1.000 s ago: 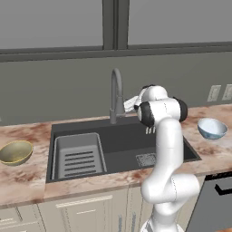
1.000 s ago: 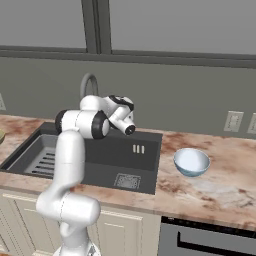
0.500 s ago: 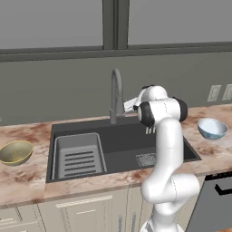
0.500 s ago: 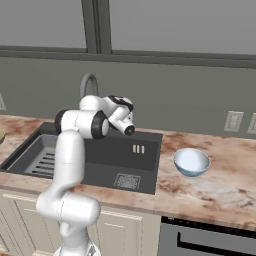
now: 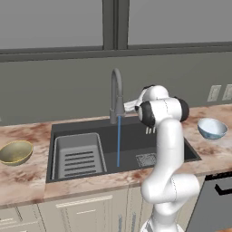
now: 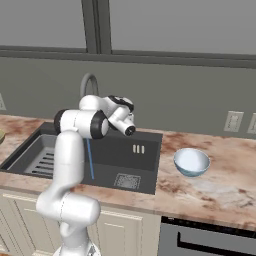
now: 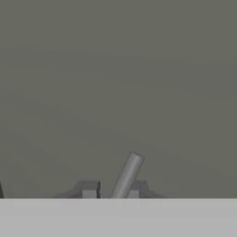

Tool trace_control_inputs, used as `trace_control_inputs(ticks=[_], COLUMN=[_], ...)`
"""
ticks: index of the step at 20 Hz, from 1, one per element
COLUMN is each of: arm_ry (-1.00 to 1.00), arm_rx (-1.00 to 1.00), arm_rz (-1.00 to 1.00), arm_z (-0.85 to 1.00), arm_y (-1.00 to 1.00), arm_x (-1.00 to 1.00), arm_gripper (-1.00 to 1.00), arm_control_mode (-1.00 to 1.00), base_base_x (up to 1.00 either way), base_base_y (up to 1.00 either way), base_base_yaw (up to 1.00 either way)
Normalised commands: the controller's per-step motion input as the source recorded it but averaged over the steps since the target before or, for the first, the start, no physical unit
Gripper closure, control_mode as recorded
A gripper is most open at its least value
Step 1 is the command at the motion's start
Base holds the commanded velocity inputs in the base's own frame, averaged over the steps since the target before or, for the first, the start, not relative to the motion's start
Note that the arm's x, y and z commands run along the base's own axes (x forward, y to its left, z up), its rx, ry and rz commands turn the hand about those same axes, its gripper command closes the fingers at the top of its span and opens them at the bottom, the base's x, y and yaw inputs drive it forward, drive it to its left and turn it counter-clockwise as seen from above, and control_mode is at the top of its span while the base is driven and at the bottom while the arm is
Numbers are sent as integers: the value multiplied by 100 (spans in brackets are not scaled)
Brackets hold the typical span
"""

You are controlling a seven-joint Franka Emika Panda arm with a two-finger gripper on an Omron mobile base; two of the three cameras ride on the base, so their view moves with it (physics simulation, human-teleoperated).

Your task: Rinse each bowl for a few seconds and place them down in the sink or on the counter.

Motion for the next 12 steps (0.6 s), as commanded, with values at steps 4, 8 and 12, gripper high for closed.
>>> trace_control_inputs(ticks=[4,8,12], arm_ry=[5,-1,-2], arm_rx=[5,6,4], arm_rz=[0,0,-2], arm_z=[-19,23,52], arm_y=[-47,-29,-25], arm_x=[-16,-2,0], arm_gripper=[100,100,-100], arm_control_mode=[-100,-100,-100], base_base_x=[0,0,0], base_base_y=[0,0,0], base_base_yaw=[0,0,0])
